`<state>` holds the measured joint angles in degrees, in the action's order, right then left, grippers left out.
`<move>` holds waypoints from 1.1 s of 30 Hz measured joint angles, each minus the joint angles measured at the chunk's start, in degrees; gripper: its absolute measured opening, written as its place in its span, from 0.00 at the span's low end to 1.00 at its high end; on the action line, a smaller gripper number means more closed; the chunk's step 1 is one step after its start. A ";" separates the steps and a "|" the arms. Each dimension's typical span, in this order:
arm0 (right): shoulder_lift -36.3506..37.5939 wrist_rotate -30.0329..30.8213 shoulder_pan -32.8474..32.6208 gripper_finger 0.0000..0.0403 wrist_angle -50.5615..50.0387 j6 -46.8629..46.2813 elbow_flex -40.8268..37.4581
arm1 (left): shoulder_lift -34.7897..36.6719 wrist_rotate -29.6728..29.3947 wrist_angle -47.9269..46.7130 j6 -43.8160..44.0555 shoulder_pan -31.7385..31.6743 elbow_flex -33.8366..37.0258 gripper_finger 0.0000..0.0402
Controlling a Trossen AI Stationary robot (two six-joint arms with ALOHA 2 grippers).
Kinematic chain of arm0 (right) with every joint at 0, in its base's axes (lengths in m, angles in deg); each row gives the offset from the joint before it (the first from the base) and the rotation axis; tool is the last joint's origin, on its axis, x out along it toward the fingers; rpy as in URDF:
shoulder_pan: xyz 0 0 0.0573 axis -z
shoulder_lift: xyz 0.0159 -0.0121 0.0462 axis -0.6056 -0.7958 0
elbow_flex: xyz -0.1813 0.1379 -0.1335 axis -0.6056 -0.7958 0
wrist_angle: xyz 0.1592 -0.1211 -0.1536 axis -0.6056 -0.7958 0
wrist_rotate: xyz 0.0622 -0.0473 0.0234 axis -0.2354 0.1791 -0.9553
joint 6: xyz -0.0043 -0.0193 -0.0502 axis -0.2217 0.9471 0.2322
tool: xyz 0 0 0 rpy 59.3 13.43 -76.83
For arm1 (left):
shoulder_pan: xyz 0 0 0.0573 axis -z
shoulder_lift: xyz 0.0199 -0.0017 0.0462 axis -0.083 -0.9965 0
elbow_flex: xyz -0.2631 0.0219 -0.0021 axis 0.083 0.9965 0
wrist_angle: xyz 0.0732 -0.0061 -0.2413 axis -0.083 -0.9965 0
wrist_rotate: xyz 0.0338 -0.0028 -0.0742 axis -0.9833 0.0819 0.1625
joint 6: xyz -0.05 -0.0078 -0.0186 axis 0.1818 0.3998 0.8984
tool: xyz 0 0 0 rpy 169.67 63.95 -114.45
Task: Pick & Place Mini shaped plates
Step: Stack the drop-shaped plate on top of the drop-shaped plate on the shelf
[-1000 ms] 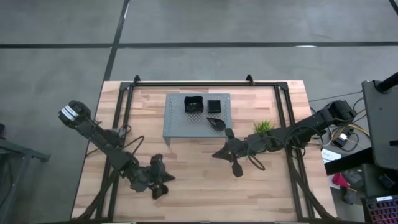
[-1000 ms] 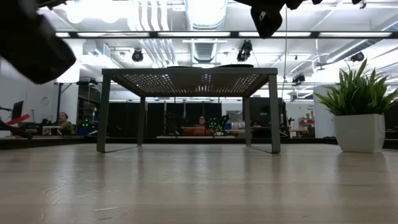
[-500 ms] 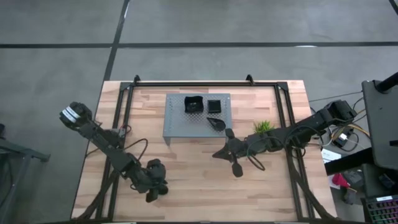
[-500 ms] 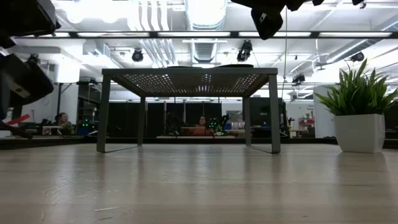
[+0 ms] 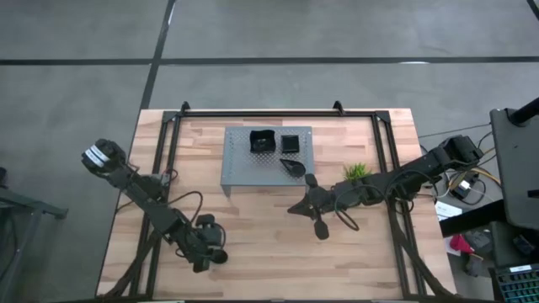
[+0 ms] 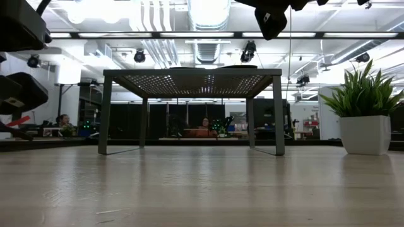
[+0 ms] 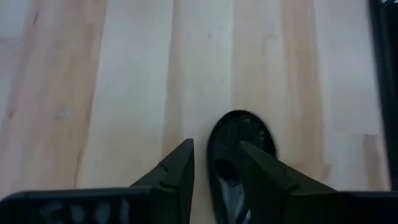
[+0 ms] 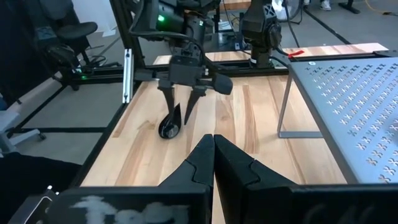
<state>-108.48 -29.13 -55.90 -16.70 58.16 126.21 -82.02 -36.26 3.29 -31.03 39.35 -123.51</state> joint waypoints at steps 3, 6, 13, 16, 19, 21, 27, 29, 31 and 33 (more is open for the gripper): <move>0.00 0.00 0.00 0.02 0.00 0.01 0.00 | 0.00 -0.91 -1.42 -0.75 0.00 0.05 0.29; 0.00 0.00 0.00 0.02 0.04 -0.01 0.00 | -0.48 -1.60 -2.06 -1.16 0.00 0.05 0.29; 0.00 0.00 0.00 0.02 0.07 -0.01 -0.02 | -3.68 -0.02 -1.46 -1.18 0.00 0.10 0.29; 0.00 0.00 0.00 0.02 0.11 -0.01 -0.09 | -4.52 0.23 -1.40 -0.90 0.00 0.03 0.29; 0.00 0.00 0.00 0.02 0.11 -0.01 -0.11 | -4.45 -0.22 -1.35 -0.77 0.00 0.03 0.29; 0.00 0.00 0.00 0.02 0.11 -0.01 -0.11 | -4.33 -0.20 -1.30 -0.75 0.00 0.03 0.29; 0.00 0.04 0.00 0.02 0.11 -0.01 -0.11 | -4.33 -0.22 -1.32 -0.30 0.00 0.03 0.24; 0.00 0.19 0.00 0.02 0.10 -0.04 -0.11 | -4.31 -0.32 -1.31 -0.16 0.00 0.03 0.19; 0.00 0.99 0.00 0.02 0.09 -0.02 -0.11 | -4.31 -0.51 -1.32 0.30 -0.02 0.03 0.13; 0.00 1.42 0.02 0.02 0.07 -0.02 -0.11 | -4.29 -0.59 -1.31 1.10 -0.02 0.05 0.07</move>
<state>-108.48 -27.70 -55.88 -16.63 58.14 126.11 -86.31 -36.85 1.98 -29.93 39.33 -123.46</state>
